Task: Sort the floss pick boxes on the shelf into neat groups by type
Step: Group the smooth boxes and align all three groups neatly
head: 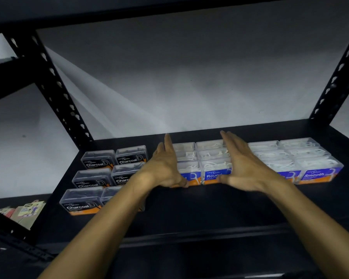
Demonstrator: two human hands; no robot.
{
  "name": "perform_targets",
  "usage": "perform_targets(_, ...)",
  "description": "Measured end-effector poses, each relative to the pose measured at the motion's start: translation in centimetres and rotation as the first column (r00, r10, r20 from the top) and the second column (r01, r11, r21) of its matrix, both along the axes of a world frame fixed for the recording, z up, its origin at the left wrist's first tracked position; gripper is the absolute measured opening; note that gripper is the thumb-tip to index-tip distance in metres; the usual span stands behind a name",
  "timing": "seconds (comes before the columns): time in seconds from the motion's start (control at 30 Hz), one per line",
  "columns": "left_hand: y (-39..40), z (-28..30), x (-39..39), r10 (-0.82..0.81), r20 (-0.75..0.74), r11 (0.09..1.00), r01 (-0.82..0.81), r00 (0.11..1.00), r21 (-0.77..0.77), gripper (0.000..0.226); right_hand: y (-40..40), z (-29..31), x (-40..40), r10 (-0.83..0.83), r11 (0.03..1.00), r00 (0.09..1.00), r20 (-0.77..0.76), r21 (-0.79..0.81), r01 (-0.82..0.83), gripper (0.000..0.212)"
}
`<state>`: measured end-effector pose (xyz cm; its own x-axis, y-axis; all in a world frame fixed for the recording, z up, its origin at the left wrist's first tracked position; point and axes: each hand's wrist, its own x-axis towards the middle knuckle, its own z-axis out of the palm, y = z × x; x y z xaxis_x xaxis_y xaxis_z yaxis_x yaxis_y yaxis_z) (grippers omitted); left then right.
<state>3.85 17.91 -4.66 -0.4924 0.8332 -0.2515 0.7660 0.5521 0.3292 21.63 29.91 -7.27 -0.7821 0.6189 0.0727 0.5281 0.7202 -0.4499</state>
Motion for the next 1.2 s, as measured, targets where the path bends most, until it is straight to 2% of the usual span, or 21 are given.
perform_targets(0.1, 0.9, 0.3, -0.5, -0.018, 0.047, 0.997, 0.022, 0.999, -0.080, 0.143, 0.9, 0.9, -0.9, -0.002, 0.983, 0.994, 0.113, -0.184, 0.023, 0.120)
perform_targets(0.33, 1.5, -0.3, -1.1, 0.041, 0.167, 0.998, -0.032, 0.985, -0.057, 0.139, 0.4, 1.8, -1.4, -0.084, 0.931, 0.987, 0.134, -0.342, 0.126, 0.114)
perform_targets(0.53, 1.3, -1.2, -1.0, 0.079, 0.253, 0.997, -0.083, 0.964, 0.007, 0.136, 0.5, 1.4, -1.7, -0.117, 0.909, 0.986, 0.119, -0.388, 0.155, 0.111)
perform_targets(1.2, 0.7, -1.7, -0.6, 0.068, 0.297, 0.993, -0.093, 0.953, 0.071, 0.132, 0.5, 0.6, -1.9, -0.144, 0.909, 0.984, 0.104, -0.380, 0.173, 0.105)
